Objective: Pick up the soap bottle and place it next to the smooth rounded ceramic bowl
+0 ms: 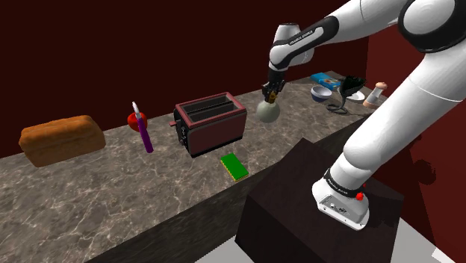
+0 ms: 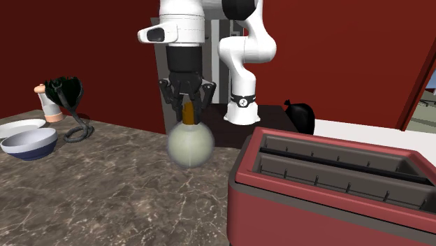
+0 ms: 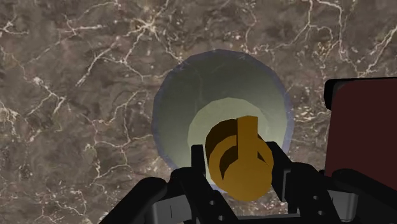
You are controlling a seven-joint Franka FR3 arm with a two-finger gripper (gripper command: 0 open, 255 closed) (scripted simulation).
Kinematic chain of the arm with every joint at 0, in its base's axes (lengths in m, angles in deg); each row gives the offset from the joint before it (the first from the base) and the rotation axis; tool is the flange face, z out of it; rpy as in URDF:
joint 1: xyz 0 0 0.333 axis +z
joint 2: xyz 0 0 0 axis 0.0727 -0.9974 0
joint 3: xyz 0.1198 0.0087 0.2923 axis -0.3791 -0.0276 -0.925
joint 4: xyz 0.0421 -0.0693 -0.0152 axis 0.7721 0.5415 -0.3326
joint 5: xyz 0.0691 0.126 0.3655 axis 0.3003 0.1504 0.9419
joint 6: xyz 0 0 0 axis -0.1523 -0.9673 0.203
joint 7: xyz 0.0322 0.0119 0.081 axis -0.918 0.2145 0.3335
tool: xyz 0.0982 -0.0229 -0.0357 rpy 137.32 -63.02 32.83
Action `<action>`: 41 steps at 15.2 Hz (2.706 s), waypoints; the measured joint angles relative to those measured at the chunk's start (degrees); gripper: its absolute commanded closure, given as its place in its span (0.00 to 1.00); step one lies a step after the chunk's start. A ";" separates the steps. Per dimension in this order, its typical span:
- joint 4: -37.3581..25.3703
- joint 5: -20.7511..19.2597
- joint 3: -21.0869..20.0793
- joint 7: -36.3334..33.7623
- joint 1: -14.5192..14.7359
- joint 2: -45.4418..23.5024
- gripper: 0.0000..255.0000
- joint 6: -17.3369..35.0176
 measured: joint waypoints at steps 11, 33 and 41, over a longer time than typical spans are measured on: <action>-4.07 -0.48 -0.29 -0.43 0.04 4.79 1.00 -8.84; -16.40 -0.80 0.41 1.26 -0.58 8.24 1.00 -24.55; -21.58 -1.19 7.18 12.27 -4.92 3.77 1.00 -24.98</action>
